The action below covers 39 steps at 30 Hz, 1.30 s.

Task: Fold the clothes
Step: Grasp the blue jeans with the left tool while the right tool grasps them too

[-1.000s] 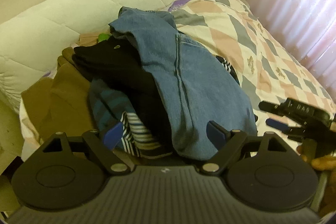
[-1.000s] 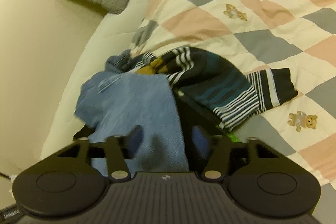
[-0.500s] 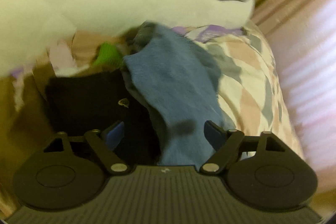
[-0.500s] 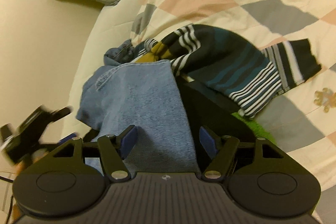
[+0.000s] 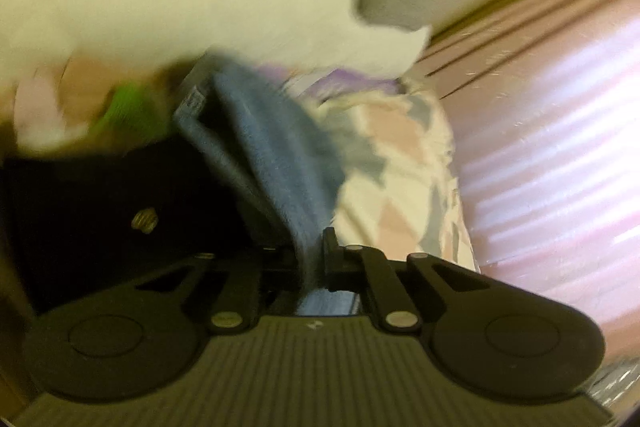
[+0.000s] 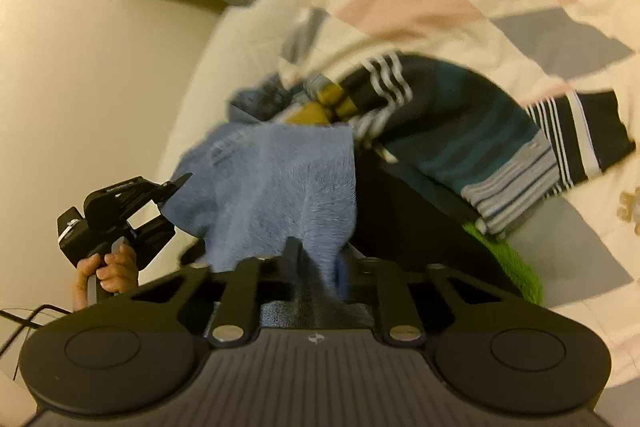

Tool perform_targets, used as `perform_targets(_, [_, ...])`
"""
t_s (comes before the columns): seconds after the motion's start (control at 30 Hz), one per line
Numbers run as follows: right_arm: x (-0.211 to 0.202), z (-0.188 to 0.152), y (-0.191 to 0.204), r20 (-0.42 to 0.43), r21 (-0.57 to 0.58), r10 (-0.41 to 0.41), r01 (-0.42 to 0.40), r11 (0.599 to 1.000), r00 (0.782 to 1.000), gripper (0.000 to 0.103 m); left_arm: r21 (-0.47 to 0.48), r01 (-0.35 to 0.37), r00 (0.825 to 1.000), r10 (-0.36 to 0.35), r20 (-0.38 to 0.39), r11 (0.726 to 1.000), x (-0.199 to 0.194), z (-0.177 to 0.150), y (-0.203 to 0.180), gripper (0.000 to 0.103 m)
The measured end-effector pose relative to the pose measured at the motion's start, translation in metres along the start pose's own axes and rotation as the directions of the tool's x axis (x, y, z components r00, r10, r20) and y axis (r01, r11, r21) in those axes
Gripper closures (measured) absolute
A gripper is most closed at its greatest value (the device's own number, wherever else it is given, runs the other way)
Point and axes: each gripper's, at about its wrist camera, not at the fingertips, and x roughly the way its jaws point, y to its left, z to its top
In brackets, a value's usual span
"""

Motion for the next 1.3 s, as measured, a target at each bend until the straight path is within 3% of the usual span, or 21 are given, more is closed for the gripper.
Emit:
perform_targets(0.1, [-0.022,0.002,0.010,0.062,-0.030,0.071,-0.069,0.997,0.996,0.093,0.078,-0.002,0.999,-0.001,0.038,0.997,-0.022,0.002,-0.036,0.098])
perform_targets(0.23, [-0.068,-0.002,0.023,0.177,-0.069,0.161,-0.150,0.986,0.971,0.093,0.172,0.075,0.993,-0.090,0.080,0.982,-0.065,-0.011,-0.086,0.102])
perform_targets(0.3, [-0.098,0.001,0.024,0.228,-0.081,0.191,-0.177,0.981,0.955,0.093,0.252,0.134,0.982,-0.162,0.093,0.958,-0.091,-0.026,-0.120,0.103])
perform_targets(0.37, [-0.139,0.002,0.020,0.289,-0.101,0.213,-0.192,0.976,0.933,0.093,0.319,0.257,0.949,-0.301,0.096,0.912,-0.122,-0.045,-0.154,0.103])
perform_targets(0.4, [-0.160,0.001,0.017,0.319,-0.112,0.221,-0.194,0.975,0.922,0.093,0.349,0.283,0.937,-0.336,0.100,0.894,-0.137,-0.057,-0.173,0.103])
perform_targets(0.5, [-0.219,-0.008,-0.001,0.381,-0.116,0.204,-0.172,0.978,0.902,0.093,0.405,0.277,0.931,-0.348,0.111,0.871,-0.167,-0.102,-0.211,0.103])
perform_targets(0.53, [-0.238,-0.011,-0.009,0.395,-0.111,0.189,-0.158,0.981,0.899,0.093,0.394,0.264,0.938,-0.329,0.107,0.880,-0.170,-0.119,-0.214,0.102])
perform_targets(0.57, [-0.255,-0.016,-0.019,0.407,-0.097,0.174,-0.147,0.984,0.896,0.093,0.378,0.215,0.956,-0.273,0.106,0.901,-0.168,-0.138,-0.212,0.098])
perform_targets(0.63, [-0.279,-0.030,-0.043,0.396,-0.055,0.166,-0.157,0.986,0.903,0.093,0.345,0.111,0.983,-0.155,0.102,0.932,-0.164,-0.176,-0.205,0.054])
perform_targets(0.67, [-0.284,-0.039,-0.056,0.375,-0.031,0.164,-0.164,0.986,0.912,0.093,0.328,0.042,0.992,-0.078,0.100,0.944,-0.156,-0.193,-0.196,0.049])
perform_targets(0.77, [-0.276,-0.067,-0.090,0.282,0.034,0.097,-0.111,0.993,0.954,0.093,0.240,-0.137,0.990,0.126,0.058,0.961,-0.134,-0.225,-0.153,0.052])
perform_targets(0.87, [-0.248,-0.089,-0.129,0.154,0.151,0.012,-0.036,0.988,0.988,0.085,0.112,-0.192,0.981,0.194,-0.005,0.975,-0.131,-0.229,-0.100,0.052])
perform_targets(0.97, [-0.219,-0.103,-0.151,0.025,0.196,-0.104,0.098,0.976,0.994,0.062,0.056,-0.240,0.971,0.240,0.008,0.969,-0.128,-0.210,-0.073,0.049])
perform_targets(1.07, [-0.207,-0.100,-0.143,0.014,0.146,-0.165,0.161,0.976,0.986,0.059,0.028,-0.254,0.967,0.253,0.037,0.967,-0.116,-0.176,-0.056,0.040])
perform_targets(1.1, [-0.204,-0.096,-0.138,0.022,0.116,-0.181,0.177,0.977,0.983,0.052,0.015,-0.249,0.968,0.249,0.045,0.968,-0.110,-0.161,-0.053,0.037])
perform_targets(1.2, [-0.199,-0.084,-0.104,0.082,-0.076,-0.239,0.245,0.967,0.968,0.039,-0.023,-0.233,0.971,0.234,0.053,0.972,-0.083,-0.115,-0.049,0.031])
perform_targets(1.3, [-0.181,-0.075,-0.067,0.124,-0.276,-0.236,0.262,0.925,0.964,0.031,-0.034,-0.262,0.963,0.263,0.052,0.965,-0.052,-0.070,-0.042,0.024])
